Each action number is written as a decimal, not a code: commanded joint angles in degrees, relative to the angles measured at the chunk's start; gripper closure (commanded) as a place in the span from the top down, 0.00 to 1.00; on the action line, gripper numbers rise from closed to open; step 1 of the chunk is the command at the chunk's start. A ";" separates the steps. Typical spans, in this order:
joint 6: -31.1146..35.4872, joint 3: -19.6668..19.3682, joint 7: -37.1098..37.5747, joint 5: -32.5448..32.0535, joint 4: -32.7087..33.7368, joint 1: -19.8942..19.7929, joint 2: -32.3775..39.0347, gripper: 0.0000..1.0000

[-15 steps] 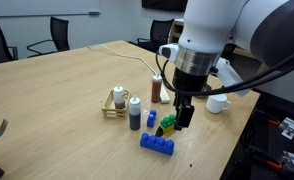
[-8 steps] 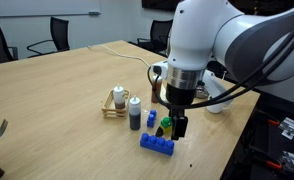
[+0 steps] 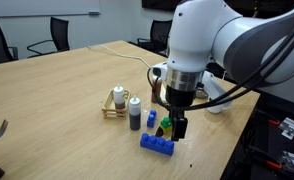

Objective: Move the larger blue toy slightly to the right

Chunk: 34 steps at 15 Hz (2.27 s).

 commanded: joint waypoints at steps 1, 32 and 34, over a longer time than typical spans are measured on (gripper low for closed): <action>2.07 -1.37 0.73 -0.47 0.55 1.14 1.45 1.00; 4.62 -7.10 -2.97 -7.50 12.54 5.17 18.97 0.87; 4.98 -7.20 -2.86 -7.62 12.51 5.23 18.90 0.69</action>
